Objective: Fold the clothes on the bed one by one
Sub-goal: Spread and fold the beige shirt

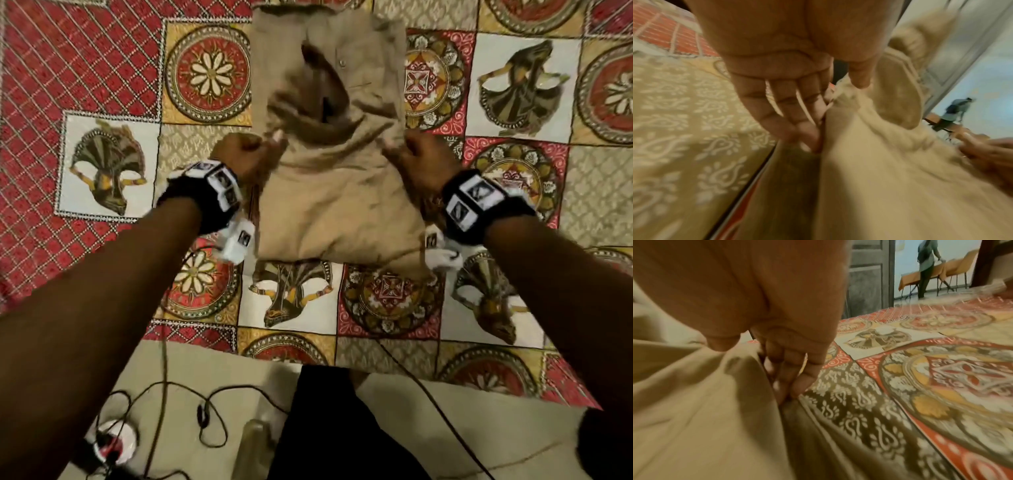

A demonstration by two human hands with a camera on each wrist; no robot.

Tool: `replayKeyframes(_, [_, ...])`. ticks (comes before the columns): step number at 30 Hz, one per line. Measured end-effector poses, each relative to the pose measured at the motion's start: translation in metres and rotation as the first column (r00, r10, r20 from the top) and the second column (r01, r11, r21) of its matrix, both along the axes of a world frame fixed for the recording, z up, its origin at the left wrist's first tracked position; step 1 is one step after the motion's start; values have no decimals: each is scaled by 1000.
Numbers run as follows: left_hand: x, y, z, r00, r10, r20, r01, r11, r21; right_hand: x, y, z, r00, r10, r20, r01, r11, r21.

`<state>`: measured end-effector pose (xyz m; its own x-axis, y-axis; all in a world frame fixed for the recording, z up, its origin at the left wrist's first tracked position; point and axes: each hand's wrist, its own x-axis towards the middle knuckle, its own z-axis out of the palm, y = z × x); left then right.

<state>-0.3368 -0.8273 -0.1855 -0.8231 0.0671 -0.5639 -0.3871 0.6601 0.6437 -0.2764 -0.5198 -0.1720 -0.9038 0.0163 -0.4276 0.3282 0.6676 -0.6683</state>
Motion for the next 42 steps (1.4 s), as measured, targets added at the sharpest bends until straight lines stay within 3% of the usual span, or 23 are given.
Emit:
replayKeyframes(2, [-11, 4, -8, 997, 29, -67, -44, 971, -237, -21, 2, -6, 997, 7, -76, 10, 976, 219])
replayKeyframes(4, [2, 6, -9, 961, 6, -278, -107, 930, -351, -18, -4, -5, 975, 29, -219, 52, 932, 359])
replayKeyframes(6, [28, 19, 0, 852, -180, -491, -33, 919, -394, 7, -25, -8, 935, 102, -339, 41, 921, 389])
replayKeyframes(8, [54, 39, -3, 740, -386, -551, 140, 889, -435, 40, -59, -24, 901, 184, -392, -25, 925, 378])
replayKeyframes(10, [71, 55, -19, 714, -488, -502, 291, 859, -422, 68, -95, -49, 883, 261, -389, -105, 920, 378])
replayKeyframes(12, [84, 56, -42, 743, -551, -379, 393, 818, -420, 80, -116, -72, 903, 294, -313, -169, 914, 370])
replayKeyframes(16, [98, 35, -68, 745, -620, -247, 421, 723, -547, 87, -115, -92, 924, 320, -211, -202, 874, 441])
replayKeyframes(19, [97, 25, -68, 748, -615, -248, 407, 721, -561, 88, -96, -86, 955, 248, -161, -139, 859, 493])
replayKeyframes(23, [100, 9, -67, 793, -579, -189, 394, 723, -567, 101, -58, -75, 970, 224, -90, -121, 774, 621])
replayKeyframes(29, [94, 3, -42, 850, -519, -91, 403, 752, -521, 97, -49, -48, 946, 315, -73, -205, 760, 617])
replayKeyframes(30, [90, 5, -34, 829, -549, -110, 425, 745, -514, 92, -57, -44, 927, 356, -114, -224, 772, 595])
replayKeyframes(33, [54, 31, -7, 672, -719, -178, 586, 663, -466, 56, -87, -48, 881, 382, -278, -220, 853, 474])
replayKeyframes(35, [24, 51, -8, 606, -784, -134, 669, 593, -449, 33, -97, -62, 887, 386, -254, -240, 854, 463])
replayKeyframes(38, [-10, 43, -40, 505, -856, -110, 694, 478, -538, 25, -81, -81, 906, 379, -188, -245, 832, 498])
replayKeyframes(40, [-29, 17, -62, 498, -863, -86, 679, 450, -580, 30, -66, -84, 914, 351, -202, -200, 825, 529])
replayKeyframes(42, [-43, -6, -70, 585, -806, -91, 630, 523, -574, 32, -60, -82, 928, 316, -197, -149, 802, 579])
